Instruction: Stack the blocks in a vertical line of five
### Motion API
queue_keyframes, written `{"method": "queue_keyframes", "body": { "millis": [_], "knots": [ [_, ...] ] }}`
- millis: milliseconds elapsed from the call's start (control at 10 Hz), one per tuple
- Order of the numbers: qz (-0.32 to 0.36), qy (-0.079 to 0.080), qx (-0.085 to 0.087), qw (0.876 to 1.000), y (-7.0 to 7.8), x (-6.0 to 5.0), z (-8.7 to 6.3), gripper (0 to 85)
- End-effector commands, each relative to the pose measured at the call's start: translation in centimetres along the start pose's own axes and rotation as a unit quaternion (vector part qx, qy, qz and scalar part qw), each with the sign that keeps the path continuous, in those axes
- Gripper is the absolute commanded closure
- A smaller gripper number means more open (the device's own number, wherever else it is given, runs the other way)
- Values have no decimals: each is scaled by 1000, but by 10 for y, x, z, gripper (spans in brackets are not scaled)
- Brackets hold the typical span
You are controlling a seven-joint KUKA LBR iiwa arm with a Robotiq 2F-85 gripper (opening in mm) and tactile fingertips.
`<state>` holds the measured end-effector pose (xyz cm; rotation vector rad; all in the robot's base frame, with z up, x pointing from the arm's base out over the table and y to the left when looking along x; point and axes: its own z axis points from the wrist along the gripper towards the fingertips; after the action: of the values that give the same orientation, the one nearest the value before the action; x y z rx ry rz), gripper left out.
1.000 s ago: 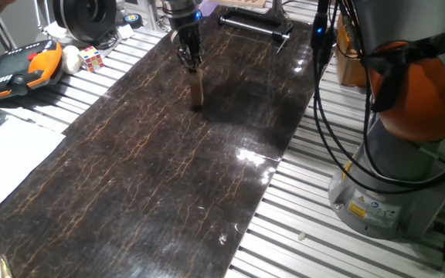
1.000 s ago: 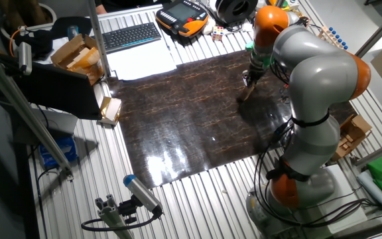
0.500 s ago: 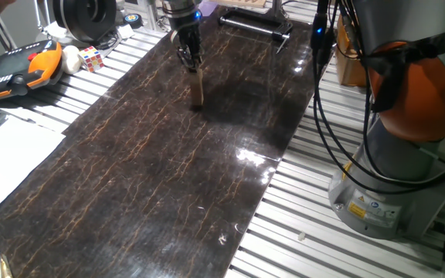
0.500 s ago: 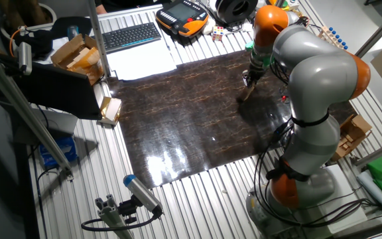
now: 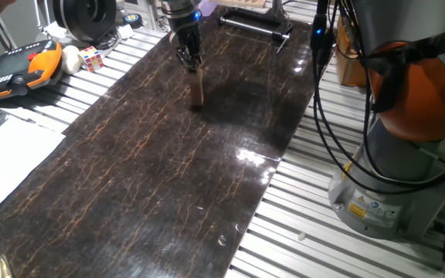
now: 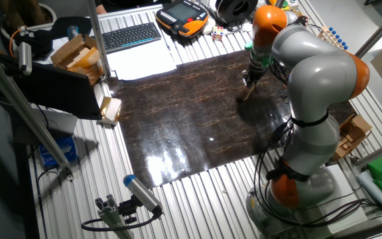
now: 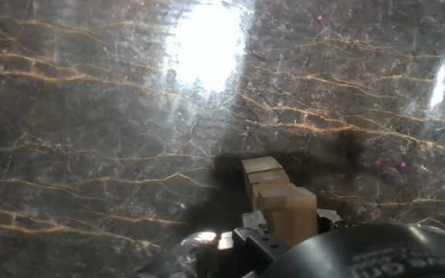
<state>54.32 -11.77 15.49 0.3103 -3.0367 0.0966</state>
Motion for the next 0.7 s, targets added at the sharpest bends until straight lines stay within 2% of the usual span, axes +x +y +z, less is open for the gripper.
{"method": "queue_keyframes", "body": {
  "millis": [0,300,600],
  "knots": [
    [1,0,3,1000,0,0,0,540],
    [4,1,5,1000,0,0,0,470],
    [4,4,4,1000,0,0,0,483]
  ]
}}
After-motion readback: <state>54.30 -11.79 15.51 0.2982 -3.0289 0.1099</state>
